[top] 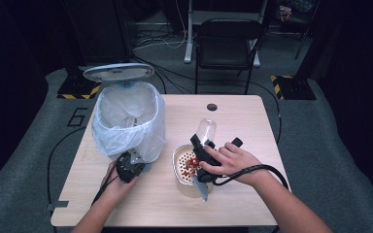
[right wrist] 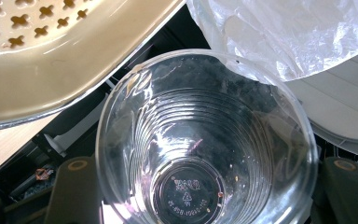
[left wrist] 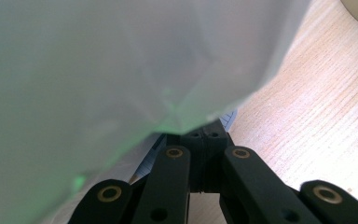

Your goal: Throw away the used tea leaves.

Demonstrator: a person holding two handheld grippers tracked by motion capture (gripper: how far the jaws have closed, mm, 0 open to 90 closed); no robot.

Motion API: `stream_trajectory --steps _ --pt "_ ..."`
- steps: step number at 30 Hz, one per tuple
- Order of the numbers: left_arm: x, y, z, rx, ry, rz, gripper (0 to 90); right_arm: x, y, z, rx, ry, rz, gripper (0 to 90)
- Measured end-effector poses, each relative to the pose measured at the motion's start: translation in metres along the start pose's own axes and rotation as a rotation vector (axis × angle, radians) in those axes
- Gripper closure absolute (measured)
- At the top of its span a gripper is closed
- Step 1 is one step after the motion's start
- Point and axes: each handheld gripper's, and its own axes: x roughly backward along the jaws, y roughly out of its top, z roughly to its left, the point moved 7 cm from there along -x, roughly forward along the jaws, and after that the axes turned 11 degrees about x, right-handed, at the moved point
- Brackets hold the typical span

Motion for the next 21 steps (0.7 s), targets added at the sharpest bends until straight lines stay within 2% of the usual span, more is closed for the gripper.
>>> stream_trajectory --steps 21 --pt "0.0005 -0.0002 0.0001 -0.003 -0.001 0.007 90.0 0.0005 -0.0017 -0.0031 -0.036 0.008 -0.017 34.8"
